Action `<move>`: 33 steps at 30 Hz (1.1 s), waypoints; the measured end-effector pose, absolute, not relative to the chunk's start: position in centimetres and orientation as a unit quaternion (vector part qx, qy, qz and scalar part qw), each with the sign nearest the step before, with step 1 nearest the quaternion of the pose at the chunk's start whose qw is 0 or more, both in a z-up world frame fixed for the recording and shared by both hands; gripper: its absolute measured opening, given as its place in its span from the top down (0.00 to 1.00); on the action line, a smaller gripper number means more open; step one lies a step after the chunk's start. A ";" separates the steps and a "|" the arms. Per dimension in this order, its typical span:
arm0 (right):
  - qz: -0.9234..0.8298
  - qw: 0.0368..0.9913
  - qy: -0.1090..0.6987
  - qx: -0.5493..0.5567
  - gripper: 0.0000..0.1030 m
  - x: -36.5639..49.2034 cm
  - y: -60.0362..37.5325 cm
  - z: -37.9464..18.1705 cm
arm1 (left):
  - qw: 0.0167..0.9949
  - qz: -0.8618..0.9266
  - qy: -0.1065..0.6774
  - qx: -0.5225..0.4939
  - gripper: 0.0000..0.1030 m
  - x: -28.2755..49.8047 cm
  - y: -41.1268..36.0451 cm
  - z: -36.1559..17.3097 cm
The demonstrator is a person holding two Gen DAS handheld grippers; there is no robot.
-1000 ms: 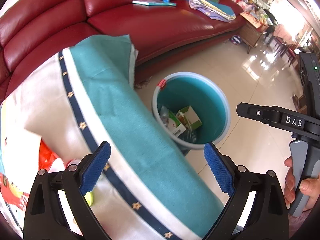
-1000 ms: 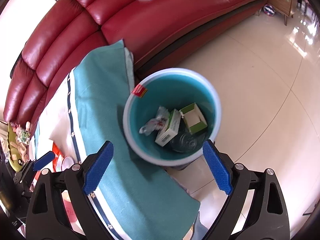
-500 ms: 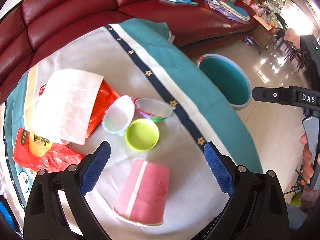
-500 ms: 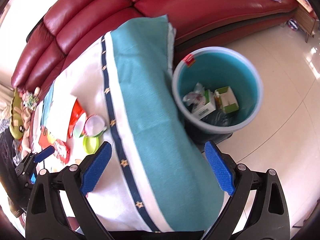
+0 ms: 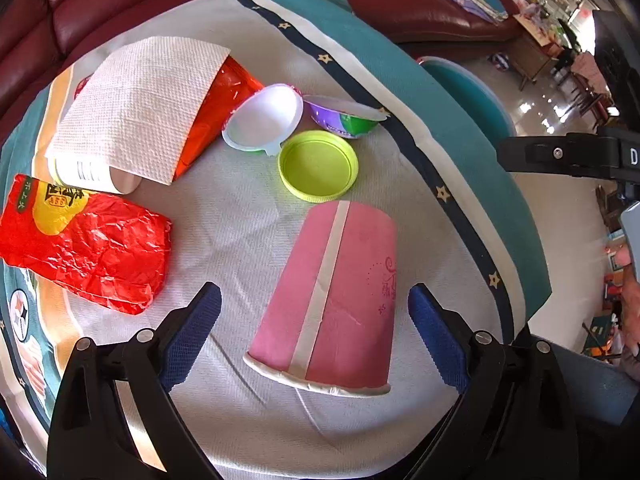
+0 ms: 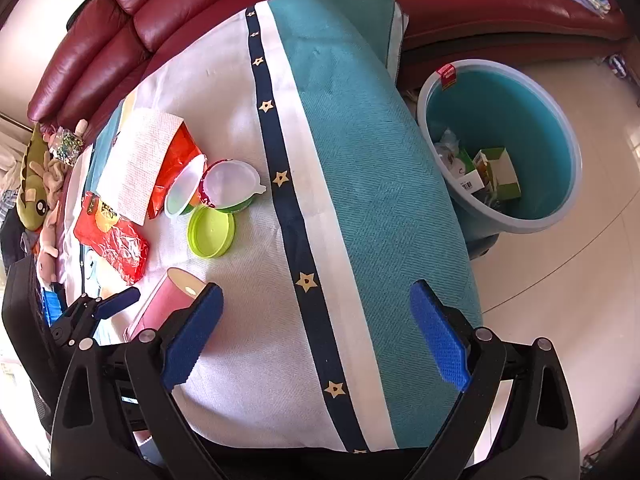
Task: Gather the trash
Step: 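Return to the table and grasp the pink paper cup with the left tool, then lift the pink cup with the left tool while the right tool grasps the white tissue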
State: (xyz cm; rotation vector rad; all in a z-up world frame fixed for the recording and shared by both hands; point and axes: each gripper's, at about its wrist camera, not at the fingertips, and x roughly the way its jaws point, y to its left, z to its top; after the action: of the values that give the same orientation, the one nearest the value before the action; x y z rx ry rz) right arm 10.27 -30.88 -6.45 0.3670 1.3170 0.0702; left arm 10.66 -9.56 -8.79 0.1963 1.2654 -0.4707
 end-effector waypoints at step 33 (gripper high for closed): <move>0.129 0.775 0.614 0.076 0.13 18.5 -15.9 -5.1 | 0.835 -0.118 0.531 -0.082 0.38 11.4 7.6 -5.2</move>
State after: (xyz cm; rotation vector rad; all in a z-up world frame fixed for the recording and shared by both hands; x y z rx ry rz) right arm 18.49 -15.94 -5.12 0.1655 1.3288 0.2787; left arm 11.44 7.61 -5.21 -0.1747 1.1236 -0.2502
